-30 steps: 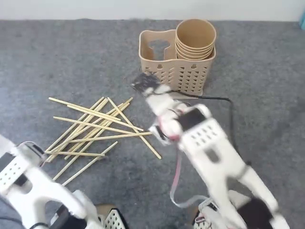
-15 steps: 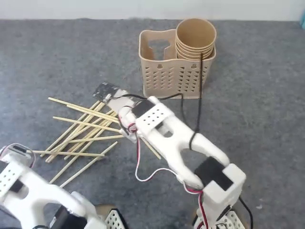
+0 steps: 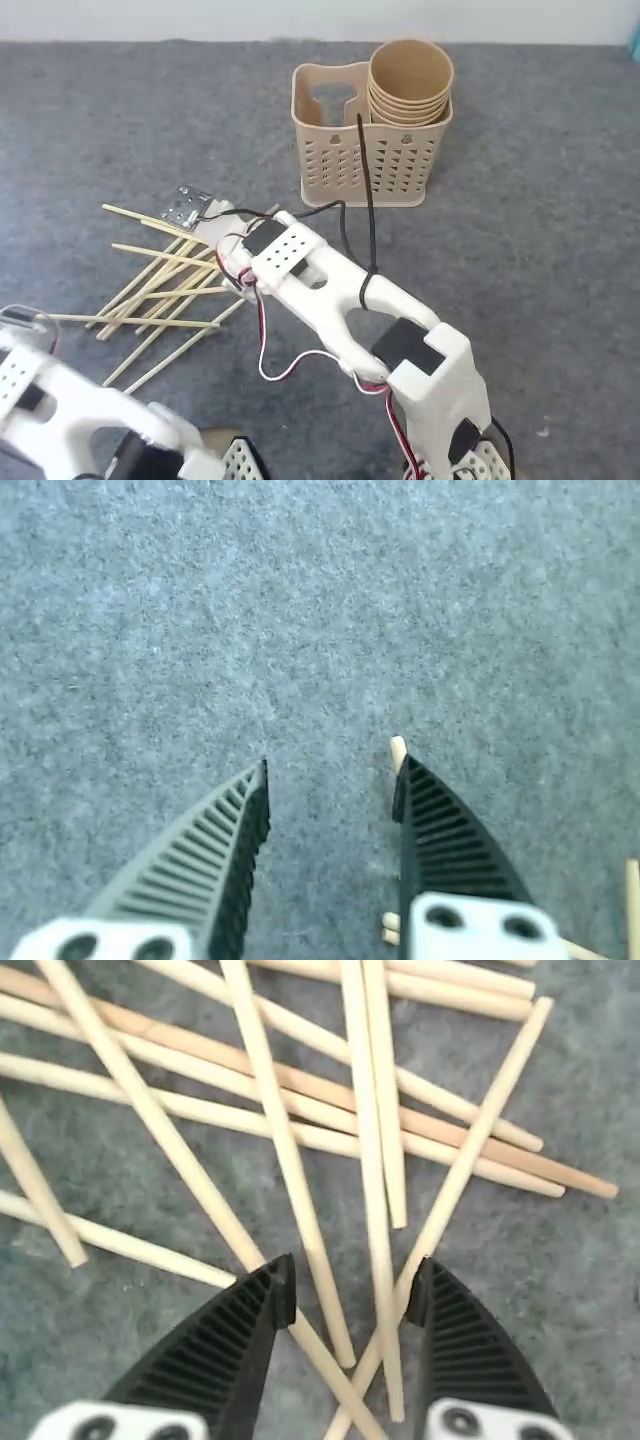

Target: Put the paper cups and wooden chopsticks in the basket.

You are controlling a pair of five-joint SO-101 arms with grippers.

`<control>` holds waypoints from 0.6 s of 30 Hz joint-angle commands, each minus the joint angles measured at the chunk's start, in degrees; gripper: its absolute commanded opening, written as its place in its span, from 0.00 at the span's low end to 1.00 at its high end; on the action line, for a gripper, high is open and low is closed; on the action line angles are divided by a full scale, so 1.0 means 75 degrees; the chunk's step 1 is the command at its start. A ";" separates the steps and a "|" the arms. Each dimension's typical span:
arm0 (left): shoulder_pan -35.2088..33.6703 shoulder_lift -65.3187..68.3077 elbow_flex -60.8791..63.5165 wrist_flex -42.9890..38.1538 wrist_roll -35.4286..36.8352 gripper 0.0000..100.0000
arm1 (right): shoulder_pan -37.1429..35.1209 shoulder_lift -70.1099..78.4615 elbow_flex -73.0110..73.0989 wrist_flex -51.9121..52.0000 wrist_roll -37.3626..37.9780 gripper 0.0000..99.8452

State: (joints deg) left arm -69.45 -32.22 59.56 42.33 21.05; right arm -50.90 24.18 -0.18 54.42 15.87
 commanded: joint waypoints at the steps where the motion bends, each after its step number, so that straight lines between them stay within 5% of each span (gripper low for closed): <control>1: -0.0047 -0.0281 -0.0053 -0.0211 0.0094 0.20 | -0.0182 -0.0158 -0.0399 -0.0123 0.0117 0.20; 18: 0.0129 -0.0293 0.0158 -0.0387 0.0070 0.20 | -0.0193 0.0029 -0.0434 -0.1705 0.0375 0.20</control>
State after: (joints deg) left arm -69.10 -32.22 60.79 41.80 21.14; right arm -51.96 25.58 -0.18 45.54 17.45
